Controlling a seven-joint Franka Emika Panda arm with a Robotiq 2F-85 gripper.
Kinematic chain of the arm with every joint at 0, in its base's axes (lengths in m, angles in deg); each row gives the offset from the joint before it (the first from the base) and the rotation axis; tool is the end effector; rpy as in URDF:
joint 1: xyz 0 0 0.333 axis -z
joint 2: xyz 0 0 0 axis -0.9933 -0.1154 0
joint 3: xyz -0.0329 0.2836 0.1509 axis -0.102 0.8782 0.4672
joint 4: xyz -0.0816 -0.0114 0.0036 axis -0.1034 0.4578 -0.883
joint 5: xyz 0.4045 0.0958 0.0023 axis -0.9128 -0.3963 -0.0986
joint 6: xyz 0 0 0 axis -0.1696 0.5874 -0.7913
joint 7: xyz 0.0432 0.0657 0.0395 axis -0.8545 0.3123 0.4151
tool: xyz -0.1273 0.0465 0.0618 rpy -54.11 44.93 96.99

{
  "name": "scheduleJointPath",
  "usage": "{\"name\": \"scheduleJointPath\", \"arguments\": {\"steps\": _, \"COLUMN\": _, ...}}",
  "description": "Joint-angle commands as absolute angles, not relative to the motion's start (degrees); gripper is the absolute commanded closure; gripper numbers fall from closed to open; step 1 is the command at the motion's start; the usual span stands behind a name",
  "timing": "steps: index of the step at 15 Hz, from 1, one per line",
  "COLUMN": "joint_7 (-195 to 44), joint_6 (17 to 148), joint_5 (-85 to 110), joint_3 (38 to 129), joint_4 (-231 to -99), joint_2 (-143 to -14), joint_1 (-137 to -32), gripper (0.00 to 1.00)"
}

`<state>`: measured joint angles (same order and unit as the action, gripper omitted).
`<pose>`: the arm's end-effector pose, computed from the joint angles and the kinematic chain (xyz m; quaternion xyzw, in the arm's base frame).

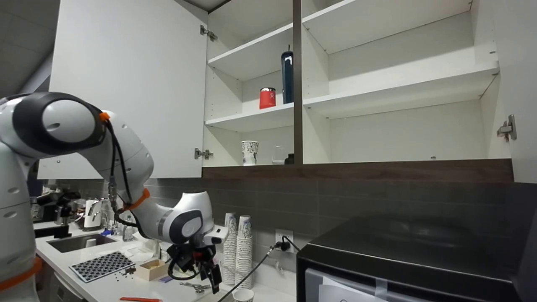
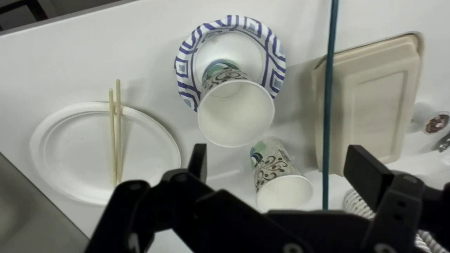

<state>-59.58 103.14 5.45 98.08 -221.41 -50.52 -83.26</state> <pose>0.4742 0.0863 0.3060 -0.9810 0.1177 -0.1475 0.0442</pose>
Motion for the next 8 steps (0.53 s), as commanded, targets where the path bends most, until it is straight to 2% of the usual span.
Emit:
{"name": "scheduleJointPath", "arguments": {"steps": 1, "joint_7": -53.28, "joint_6": 108.77, "joint_5": 13.98, "joint_3": 97.59, "joint_4": -219.28, "joint_2": -60.17, "joint_1": -80.50, "gripper": 0.00}}
{"name": "scheduleJointPath", "arguments": {"steps": 8, "joint_7": -51.21, "joint_6": 111.70, "joint_5": 15.92, "joint_3": 91.24, "joint_4": -213.59, "joint_2": -71.60, "joint_1": -84.62, "gripper": 0.00}}
